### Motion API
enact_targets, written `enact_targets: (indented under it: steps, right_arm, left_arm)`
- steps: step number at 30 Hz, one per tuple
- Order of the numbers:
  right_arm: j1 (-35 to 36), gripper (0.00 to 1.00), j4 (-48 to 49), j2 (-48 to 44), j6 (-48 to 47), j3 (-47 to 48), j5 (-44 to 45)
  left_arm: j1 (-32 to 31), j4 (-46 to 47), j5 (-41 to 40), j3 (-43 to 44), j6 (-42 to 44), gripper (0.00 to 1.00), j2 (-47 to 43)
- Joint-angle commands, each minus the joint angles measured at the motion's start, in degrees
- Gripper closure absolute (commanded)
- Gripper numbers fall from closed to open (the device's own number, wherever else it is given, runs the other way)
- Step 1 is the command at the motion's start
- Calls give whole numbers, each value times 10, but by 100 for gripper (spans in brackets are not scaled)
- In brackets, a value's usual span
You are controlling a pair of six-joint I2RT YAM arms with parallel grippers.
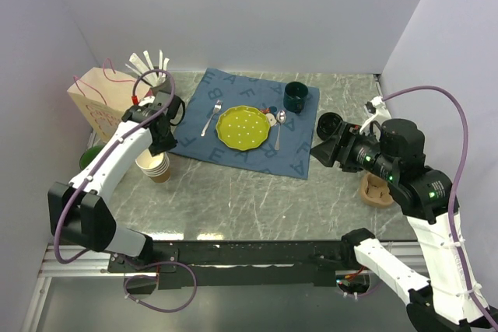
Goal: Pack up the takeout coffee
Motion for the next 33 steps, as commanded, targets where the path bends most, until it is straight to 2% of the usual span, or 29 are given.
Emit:
enact_targets:
  steps: [1, 3, 8, 14, 22, 33]
  right_arm:
    - [-3, 25, 23, 0, -6, -6, -1]
    - [-2, 25, 27, 0, -5, -8, -2]
    - [-3, 25, 28, 1, 0, -8, -1]
    - [-3, 25, 24, 2, 1, -10, 0]
    - [-3, 25, 32, 5, 5, -15, -9]
    - [-3, 23, 38, 4, 8, -19, -19]
  left_arm:
    - [3, 5, -12, -4, -4, 68, -2]
    - [3, 4, -17, -4, -4, 74, -2]
    - [3, 2, -25, -13, -1, 78, 1]
    - [3, -19, -32, -11, -8, 99, 1]
    - [3, -66, -52, 24, -14, 99, -14]
    - [3, -63, -17, 20, 44, 99, -6]
